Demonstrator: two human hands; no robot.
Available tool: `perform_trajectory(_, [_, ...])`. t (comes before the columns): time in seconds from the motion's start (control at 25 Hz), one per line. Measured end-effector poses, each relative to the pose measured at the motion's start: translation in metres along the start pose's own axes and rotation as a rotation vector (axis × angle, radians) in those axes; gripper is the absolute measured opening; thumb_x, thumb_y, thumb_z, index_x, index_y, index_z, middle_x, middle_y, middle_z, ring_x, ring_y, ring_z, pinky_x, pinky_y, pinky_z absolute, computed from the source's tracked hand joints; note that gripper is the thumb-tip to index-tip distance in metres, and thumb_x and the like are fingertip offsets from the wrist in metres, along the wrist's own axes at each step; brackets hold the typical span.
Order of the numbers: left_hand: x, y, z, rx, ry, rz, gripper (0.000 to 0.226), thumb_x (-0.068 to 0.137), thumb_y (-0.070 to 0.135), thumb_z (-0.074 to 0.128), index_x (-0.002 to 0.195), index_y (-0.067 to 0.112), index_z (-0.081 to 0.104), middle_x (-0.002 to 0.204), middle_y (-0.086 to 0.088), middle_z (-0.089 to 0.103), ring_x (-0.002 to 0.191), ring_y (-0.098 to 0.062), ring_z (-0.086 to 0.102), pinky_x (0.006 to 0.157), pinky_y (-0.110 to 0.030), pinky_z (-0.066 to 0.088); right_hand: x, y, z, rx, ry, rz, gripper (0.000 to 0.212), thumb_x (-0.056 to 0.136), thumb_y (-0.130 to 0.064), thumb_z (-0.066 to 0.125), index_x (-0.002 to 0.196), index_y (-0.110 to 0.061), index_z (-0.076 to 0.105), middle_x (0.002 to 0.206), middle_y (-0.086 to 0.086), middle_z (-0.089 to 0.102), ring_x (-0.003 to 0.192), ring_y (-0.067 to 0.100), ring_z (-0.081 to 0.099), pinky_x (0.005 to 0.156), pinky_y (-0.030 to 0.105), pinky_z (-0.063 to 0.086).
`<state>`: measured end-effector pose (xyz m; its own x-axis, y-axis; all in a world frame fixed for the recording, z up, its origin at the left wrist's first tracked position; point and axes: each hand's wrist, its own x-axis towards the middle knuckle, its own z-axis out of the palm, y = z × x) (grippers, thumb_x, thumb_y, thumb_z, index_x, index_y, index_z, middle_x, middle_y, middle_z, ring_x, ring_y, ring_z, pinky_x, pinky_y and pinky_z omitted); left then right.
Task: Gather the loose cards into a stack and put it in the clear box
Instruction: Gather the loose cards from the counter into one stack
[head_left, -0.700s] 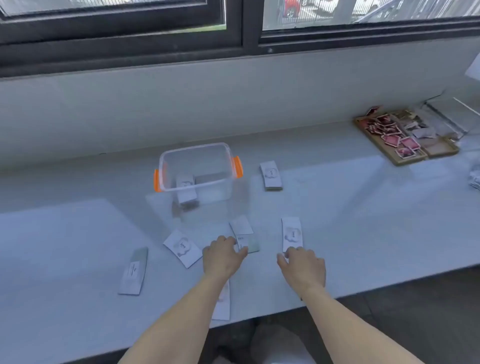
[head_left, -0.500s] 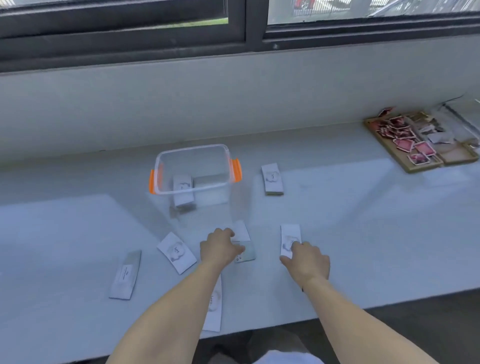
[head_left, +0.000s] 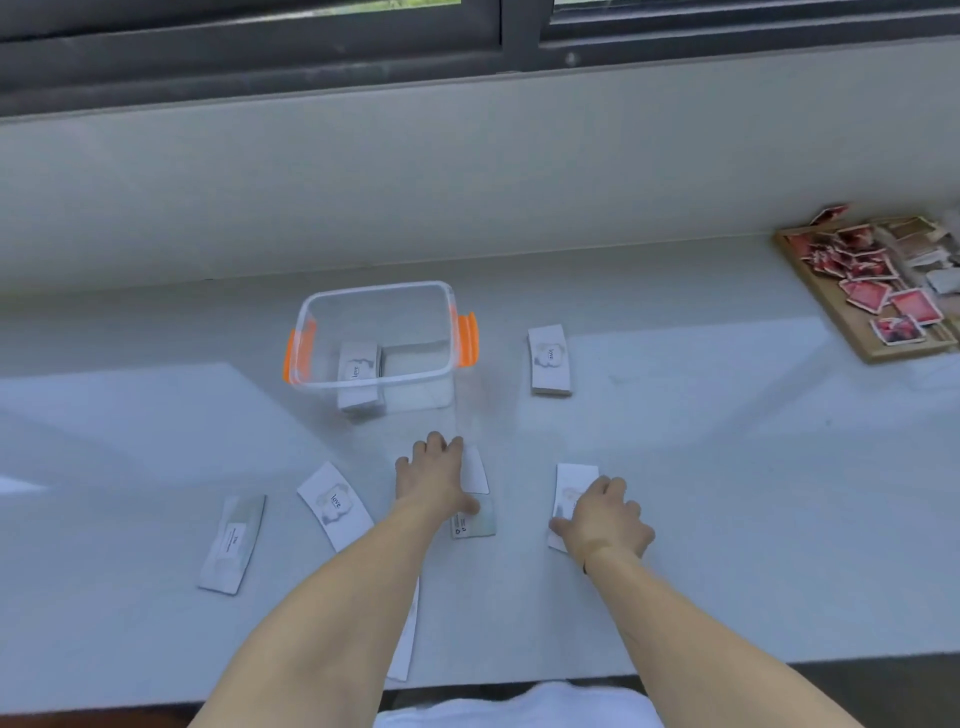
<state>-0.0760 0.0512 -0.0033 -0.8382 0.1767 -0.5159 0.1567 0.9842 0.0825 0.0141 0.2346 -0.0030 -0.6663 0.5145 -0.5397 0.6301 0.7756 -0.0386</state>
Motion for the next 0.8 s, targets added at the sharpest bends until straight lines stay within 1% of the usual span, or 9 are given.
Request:
perform_trajectory(0.08, [0.001,0.002,0.002,0.009,0.019,-0.008,0.086,0.064,0.041,0.077,0.138,0.023,0.036,0.129,-0.004,0.04,0.12,-0.026,0.04,0.095,-0.04,0.039,0.003,-0.002,0.002,0.066,-0.02,-0.008,0.077,0.081,-0.047,0.067,0.133,-0.005,0.03,0.126,0.006,0.038,0.102,0.027,0.052,0.065,0.033,0.04])
perform_trajectory(0.2, [0.003,0.0,0.004,-0.019,0.021,-0.039,0.088,0.062,0.041,0.079,0.137,0.027,0.035,0.126,-0.005,0.04,0.12,-0.026,0.038,0.093,-0.039,0.04,0.006,-0.001,0.003,0.179,-0.044,-0.037,0.07,0.079,-0.038,0.072,0.127,-0.008,0.032,0.124,0.008,0.039,0.1,0.031,0.055,0.066,0.035,0.045])
perform_trajectory(0.32, [0.005,0.0,0.005,-0.052,0.028,-0.055,0.086,0.059,0.041,0.08,0.133,0.03,0.036,0.123,-0.007,0.038,0.117,-0.028,0.037,0.09,-0.039,0.041,0.012,0.001,-0.003,0.175,-0.059,-0.086,0.064,0.078,-0.033,0.072,0.125,-0.015,0.032,0.119,0.007,0.048,0.105,0.03,0.052,0.072,0.037,0.045])
perform_trajectory(0.4, [0.006,-0.002,0.009,-0.103,0.052,-0.061,0.075,0.065,0.036,0.077,0.13,0.031,0.039,0.12,-0.007,0.038,0.114,-0.028,0.038,0.088,-0.039,0.041,0.014,0.001,-0.006,0.131,-0.052,-0.147,0.056,0.082,-0.026,0.065,0.126,-0.021,0.032,0.114,0.004,0.056,0.106,0.028,0.048,0.073,0.035,0.04])
perform_trajectory(0.48, [0.007,-0.008,0.012,-0.265,0.069,-0.087,0.058,0.075,0.027,0.07,0.127,0.03,0.044,0.119,-0.006,0.039,0.114,-0.028,0.039,0.086,-0.039,0.041,0.016,0.0,-0.007,0.105,0.006,-0.235,0.041,0.087,-0.018,0.055,0.123,-0.024,0.037,0.109,0.003,0.059,0.103,0.027,0.047,0.073,0.036,0.037])
perform_trajectory(0.6, [0.009,-0.019,0.013,-0.675,0.145,-0.171,0.039,0.087,0.012,0.057,0.123,0.025,0.05,0.124,-0.006,0.048,0.112,-0.029,0.048,0.086,-0.04,0.047,0.017,0.002,-0.011,0.193,0.025,-0.389,0.023,0.092,-0.013,0.048,0.111,-0.025,0.05,0.103,0.003,0.057,0.096,0.027,0.051,0.075,0.038,0.043])
perform_trajectory(0.64, [0.009,-0.02,0.011,-0.831,0.193,-0.201,0.035,0.09,0.007,0.052,0.121,0.024,0.051,0.125,-0.006,0.052,0.105,-0.028,0.053,0.08,-0.036,0.048,0.017,0.001,-0.014,0.226,-0.012,-0.436,0.02,0.091,-0.013,0.05,0.107,-0.025,0.052,0.102,0.003,0.057,0.095,0.027,0.053,0.075,0.038,0.045])
perform_trajectory(0.72, [0.006,-0.019,0.005,-1.091,0.275,-0.244,0.032,0.092,0.002,0.044,0.113,0.025,0.051,0.123,-0.004,0.056,0.09,-0.022,0.055,0.065,-0.029,0.045,0.016,-0.003,-0.021,0.203,-0.086,-0.517,0.02,0.088,-0.012,0.053,0.103,-0.026,0.057,0.103,0.001,0.061,0.094,0.026,0.056,0.072,0.036,0.046])
perform_trajectory(0.8, [0.001,-0.01,-0.001,-1.245,0.275,-0.247,0.03,0.093,0.002,0.041,0.106,0.027,0.05,0.115,-0.001,0.058,0.083,-0.018,0.054,0.061,-0.027,0.04,0.016,-0.008,-0.024,0.15,-0.098,-0.559,0.024,0.084,-0.011,0.054,0.103,-0.025,0.058,0.103,0.001,0.064,0.091,0.025,0.058,0.069,0.035,0.047])
